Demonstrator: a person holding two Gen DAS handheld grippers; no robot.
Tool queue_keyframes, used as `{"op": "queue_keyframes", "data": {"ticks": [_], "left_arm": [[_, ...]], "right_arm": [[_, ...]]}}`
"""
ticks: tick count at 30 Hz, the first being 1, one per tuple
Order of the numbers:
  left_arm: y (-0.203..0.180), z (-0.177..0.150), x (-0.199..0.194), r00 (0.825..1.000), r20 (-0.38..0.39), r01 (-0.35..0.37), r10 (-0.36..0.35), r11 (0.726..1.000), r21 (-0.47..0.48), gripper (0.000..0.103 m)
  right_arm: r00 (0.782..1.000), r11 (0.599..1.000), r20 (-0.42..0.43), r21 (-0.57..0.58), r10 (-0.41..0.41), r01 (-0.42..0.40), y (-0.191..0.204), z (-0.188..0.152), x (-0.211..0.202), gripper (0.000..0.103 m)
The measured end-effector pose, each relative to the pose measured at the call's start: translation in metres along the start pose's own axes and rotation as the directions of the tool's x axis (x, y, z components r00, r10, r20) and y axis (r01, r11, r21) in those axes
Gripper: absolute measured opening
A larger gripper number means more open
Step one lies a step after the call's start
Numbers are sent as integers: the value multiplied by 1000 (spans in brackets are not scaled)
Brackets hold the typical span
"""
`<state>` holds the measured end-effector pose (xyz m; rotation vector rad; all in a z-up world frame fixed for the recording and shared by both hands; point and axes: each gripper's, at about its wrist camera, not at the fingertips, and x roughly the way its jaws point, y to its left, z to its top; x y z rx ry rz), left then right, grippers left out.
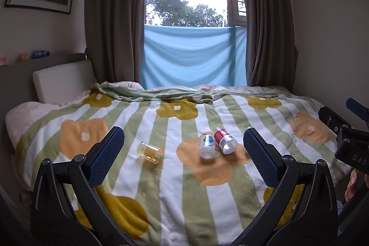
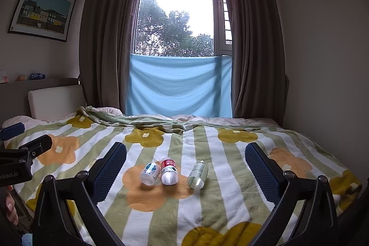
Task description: Flip cup upside down
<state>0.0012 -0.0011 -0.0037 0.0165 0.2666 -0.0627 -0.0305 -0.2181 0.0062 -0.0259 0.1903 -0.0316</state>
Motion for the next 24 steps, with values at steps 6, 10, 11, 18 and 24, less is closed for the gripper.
{"op": "queue_keyframes", "data": {"ticks": [6,10,11,18,24], "left_arm": [[1,0,2,1000,-6,7,-7,1000,-18,103],[4,0,2,1000,-5,4,-4,1000,-27,103],[5,0,2,1000,-5,4,-4,1000,-27,103],[6,-1,2,1000,-2,-2,2,1000,-28,103],[9,-2,2,1000,-3,4,-5,999,-39,103]], "right_arm": [[1000,1000,1,0,1,-1,-1,-1,0,103],[1000,1000,3,0,0,0,-1,0,1,103],[1000,1000,3,0,0,0,-1,0,0,103],[1000,1000,1,2,0,0,-1,0,0,103],[1000,1000,-4,3,-3,3,3,0,-1,103]]}}
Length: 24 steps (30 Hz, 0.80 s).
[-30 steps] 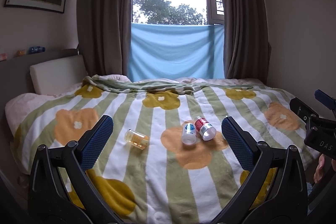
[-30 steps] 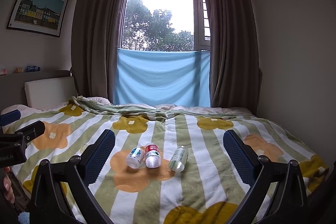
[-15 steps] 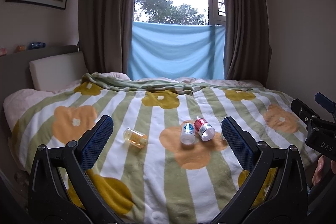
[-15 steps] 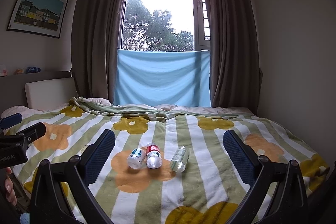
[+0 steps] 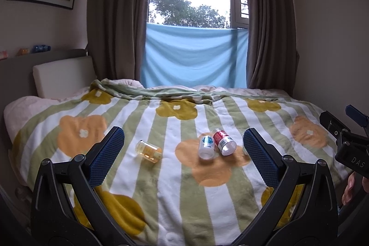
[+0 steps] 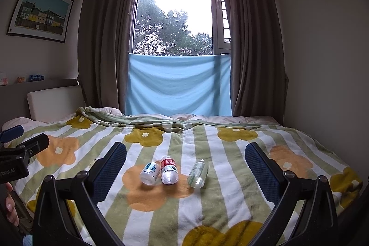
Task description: Flip cup upside down
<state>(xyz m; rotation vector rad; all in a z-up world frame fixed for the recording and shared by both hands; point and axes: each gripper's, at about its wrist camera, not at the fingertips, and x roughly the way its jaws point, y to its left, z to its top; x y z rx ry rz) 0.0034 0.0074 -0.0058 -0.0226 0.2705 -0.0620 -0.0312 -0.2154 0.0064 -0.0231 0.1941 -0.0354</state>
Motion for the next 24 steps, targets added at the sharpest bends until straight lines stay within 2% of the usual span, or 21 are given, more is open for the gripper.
{"op": "queue_keyframes", "data": {"ticks": [16,20,24], "left_arm": [[0,-1,5,1000,-17,4,-4,1000,-2,103],[-3,1,21,999,-44,9,-9,1000,8,103],[-8,7,52,996,-87,25,-22,999,27,103]], "right_arm": [[1000,1000,-4,10,-1,1,0,-1,1,103],[1000,1000,-5,13,-3,3,-1,-2,1,103],[1000,1000,-16,11,-7,7,-4,-4,7,103]]}}
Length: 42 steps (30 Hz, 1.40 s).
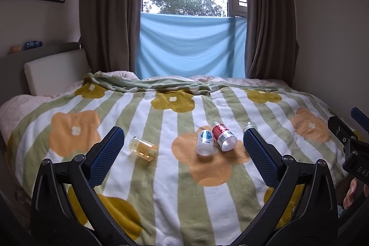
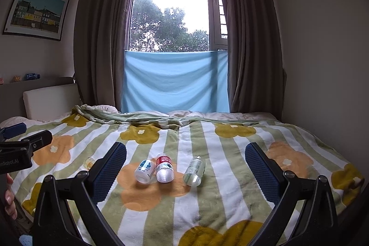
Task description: Flip cup upside down
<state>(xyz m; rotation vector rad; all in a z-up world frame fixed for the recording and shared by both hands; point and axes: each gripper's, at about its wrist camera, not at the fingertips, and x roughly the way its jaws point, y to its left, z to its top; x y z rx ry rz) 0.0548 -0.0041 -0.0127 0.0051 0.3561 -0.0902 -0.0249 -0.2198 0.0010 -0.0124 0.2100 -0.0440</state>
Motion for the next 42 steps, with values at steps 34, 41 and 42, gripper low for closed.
{"op": "queue_keyframes", "data": {"ticks": [34,41,42], "left_arm": [[-61,-74,418,674,-731,213,-110,976,50,89],[-68,-87,427,617,-767,243,-176,970,-28,61],[-68,-87,426,619,-765,244,-178,969,-28,61]], "right_arm": [[976,994,-187,18,112,-111,-23,-86,118,103],[974,993,-191,25,118,-116,-21,-88,119,103],[974,993,-193,20,117,-116,-20,-88,118,103]]}}
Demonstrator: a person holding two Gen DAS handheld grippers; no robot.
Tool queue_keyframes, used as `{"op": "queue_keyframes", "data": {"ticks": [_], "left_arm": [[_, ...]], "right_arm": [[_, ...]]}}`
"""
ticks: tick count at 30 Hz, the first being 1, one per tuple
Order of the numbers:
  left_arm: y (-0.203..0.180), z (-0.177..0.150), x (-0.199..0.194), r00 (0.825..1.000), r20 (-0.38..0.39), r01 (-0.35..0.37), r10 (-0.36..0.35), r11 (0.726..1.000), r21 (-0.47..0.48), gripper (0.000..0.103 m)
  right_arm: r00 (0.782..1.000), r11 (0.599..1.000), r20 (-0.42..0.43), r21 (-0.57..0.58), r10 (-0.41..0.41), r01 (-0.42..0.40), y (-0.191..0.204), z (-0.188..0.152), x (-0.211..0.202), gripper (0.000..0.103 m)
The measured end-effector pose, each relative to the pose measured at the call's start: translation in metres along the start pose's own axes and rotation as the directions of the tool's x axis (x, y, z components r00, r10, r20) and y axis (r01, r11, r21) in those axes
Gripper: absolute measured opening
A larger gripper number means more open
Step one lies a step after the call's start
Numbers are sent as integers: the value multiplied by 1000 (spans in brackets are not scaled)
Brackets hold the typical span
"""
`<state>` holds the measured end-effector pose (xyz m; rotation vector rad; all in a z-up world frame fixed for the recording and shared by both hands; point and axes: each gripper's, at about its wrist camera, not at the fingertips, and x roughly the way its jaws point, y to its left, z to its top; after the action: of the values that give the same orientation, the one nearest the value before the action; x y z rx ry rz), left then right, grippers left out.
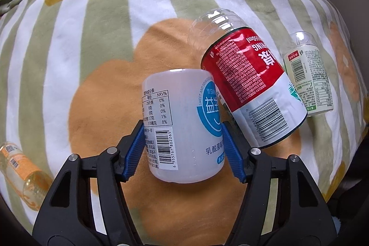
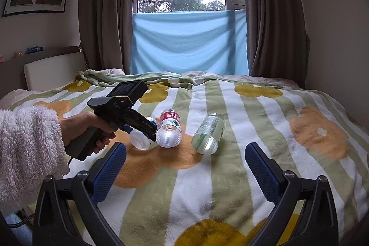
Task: Flip cup upside down
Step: 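Grasp the white blue-labelled bottle lying on its side with the left gripper, then lift the white bottle with the left gripper toward the right gripper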
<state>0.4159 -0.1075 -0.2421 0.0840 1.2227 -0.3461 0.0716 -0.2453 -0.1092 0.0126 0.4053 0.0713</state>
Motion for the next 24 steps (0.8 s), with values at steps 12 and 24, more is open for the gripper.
{"op": "queue_keyframes", "data": {"ticks": [12,24], "left_arm": [[1,-29,-56,999,53,1,-2,999,32,60],[-21,-128,-132,998,54,-24,17,992,126,60]], "right_arm": [[1000,1000,27,-7,-15,16,0,3,-12,103],[996,997,43,2,73,-73,12,-5,-30,103]]}}
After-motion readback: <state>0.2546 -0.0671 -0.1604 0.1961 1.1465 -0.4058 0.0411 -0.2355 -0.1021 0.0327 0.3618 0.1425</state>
